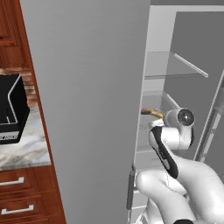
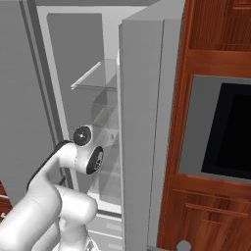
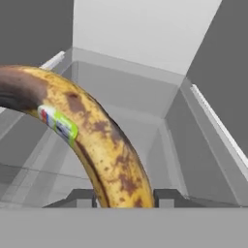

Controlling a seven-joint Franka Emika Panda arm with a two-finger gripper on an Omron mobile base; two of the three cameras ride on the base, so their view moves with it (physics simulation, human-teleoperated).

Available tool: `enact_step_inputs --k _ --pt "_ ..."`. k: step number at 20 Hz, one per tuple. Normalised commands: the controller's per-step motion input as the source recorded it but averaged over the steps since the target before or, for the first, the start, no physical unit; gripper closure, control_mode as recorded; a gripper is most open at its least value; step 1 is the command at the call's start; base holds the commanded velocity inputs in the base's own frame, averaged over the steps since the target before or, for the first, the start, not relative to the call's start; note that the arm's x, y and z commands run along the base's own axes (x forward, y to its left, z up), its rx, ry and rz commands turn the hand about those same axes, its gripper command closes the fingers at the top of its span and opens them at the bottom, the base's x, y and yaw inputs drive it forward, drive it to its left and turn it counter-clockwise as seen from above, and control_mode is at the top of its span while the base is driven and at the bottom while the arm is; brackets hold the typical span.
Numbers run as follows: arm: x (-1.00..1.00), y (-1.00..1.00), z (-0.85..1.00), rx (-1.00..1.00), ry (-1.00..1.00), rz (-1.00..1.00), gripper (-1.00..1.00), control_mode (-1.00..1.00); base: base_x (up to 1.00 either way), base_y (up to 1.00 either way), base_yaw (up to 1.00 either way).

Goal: Retrieve the pear and banana from the fridge and place them into the bowl on the dining table.

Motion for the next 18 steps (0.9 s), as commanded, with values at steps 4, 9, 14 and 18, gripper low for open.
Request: enact_step_inputs --k 4,9,14,18 --pt "-0.99 -0.08 1.00 0.00 -0.04 0.00 1.00 -1.00 0.00 0.00 0.00" --pt "-0.86 -0.13 1.00 0.00 0.01 0.00 1.00 -1.00 0.00 0.00 0.00" --pt "-0.83 -0.11 0.91 0.01 0.12 0.03 1.00 -1.00 0.00 0.00 0.00" --pt "-0.77 0.12 0.07 0.00 0.16 0.09 1.00 -1.00 0.00 0.00 0.00"
